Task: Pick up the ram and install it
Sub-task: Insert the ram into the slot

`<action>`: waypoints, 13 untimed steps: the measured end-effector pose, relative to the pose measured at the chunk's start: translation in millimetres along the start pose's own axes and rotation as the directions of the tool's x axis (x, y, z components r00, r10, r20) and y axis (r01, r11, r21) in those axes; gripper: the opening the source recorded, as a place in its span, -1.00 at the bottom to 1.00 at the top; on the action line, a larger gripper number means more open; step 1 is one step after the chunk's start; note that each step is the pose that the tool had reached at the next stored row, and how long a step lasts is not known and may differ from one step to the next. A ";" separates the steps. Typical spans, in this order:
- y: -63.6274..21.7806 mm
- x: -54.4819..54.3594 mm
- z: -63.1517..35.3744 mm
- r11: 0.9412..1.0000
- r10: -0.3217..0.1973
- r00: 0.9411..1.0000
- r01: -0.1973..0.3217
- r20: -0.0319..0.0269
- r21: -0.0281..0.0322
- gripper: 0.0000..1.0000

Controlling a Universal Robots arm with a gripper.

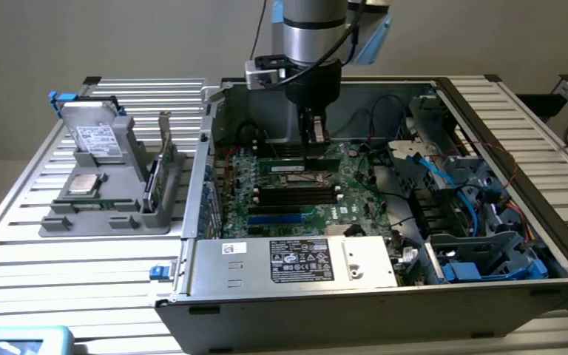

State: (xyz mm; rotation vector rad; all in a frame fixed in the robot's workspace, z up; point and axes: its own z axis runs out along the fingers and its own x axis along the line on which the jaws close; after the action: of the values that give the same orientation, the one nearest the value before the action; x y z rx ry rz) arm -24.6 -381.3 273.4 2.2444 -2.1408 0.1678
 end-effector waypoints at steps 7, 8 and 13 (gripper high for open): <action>0.5 -0.7 9.0 1.000 0.000 1.000 0.000 -0.003 0.001 -0.72; 0.5 -0.6 9.0 1.000 0.000 1.000 0.000 -0.004 0.001 -0.72; 0.7 0.0 11.0 1.000 0.000 1.000 0.000 -0.011 0.001 -0.72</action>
State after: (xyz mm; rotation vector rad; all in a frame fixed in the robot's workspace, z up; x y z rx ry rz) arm -24.7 -382.4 262.4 2.2393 -2.1356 0.1803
